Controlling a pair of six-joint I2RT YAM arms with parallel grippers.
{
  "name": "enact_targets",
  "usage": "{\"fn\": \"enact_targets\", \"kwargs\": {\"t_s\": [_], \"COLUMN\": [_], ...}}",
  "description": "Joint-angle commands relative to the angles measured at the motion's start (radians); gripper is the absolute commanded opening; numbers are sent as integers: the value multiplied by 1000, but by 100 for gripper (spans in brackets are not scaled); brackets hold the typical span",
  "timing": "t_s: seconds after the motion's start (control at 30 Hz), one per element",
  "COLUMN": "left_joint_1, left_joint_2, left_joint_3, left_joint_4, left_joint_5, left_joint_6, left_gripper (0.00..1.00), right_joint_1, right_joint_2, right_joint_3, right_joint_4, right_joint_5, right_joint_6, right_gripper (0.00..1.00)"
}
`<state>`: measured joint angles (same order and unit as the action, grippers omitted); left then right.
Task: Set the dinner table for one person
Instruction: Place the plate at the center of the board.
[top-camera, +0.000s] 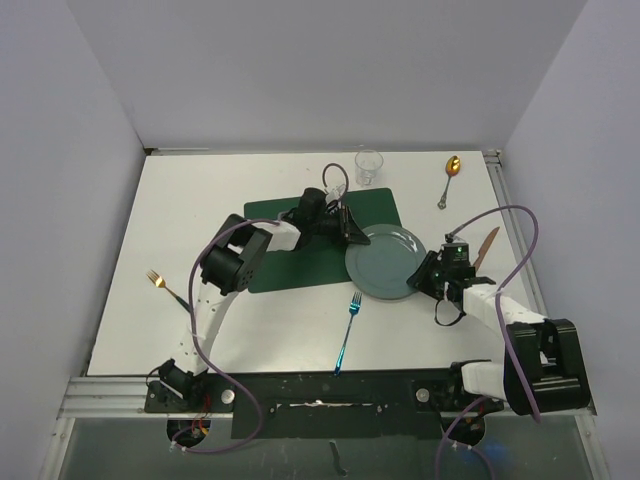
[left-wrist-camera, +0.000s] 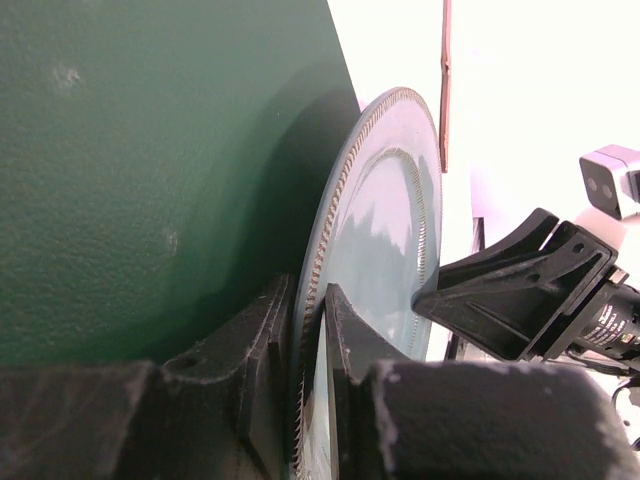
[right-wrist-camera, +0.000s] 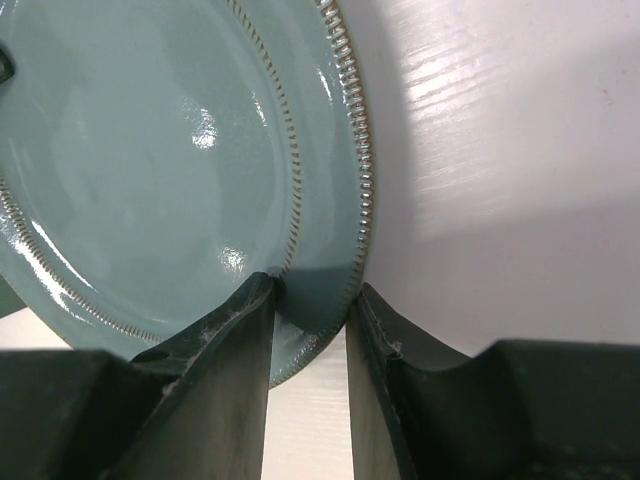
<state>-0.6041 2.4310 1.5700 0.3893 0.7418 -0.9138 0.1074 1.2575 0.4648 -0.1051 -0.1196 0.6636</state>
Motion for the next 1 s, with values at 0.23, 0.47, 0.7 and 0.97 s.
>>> {"fn": "enact_targets", "kwargs": {"t_s": [0.23,0.47,0.7,0.97], "left_joint_1": [-139,-120,-96,-91], "left_joint_2": [23,21,32,31], "left_joint_3": [79,52,50,45], "left_joint_4": [170,154,88,44], "left_joint_5": [205,186,151,130], "left_joint_6": [-115,-102,-58,-25], "left_gripper": [0,0,0,0], "right_joint_1": [98,98,98,98], "right_joint_2": [55,51,29,-22], "right_joint_3": [78,94,139,143], "right_joint_4": [143,114,41,4], "right_joint_5": [-284,-233,-152,-130], "right_joint_6": [-71,-62,-74,-70], "right_gripper": [0,0,4,32]}}
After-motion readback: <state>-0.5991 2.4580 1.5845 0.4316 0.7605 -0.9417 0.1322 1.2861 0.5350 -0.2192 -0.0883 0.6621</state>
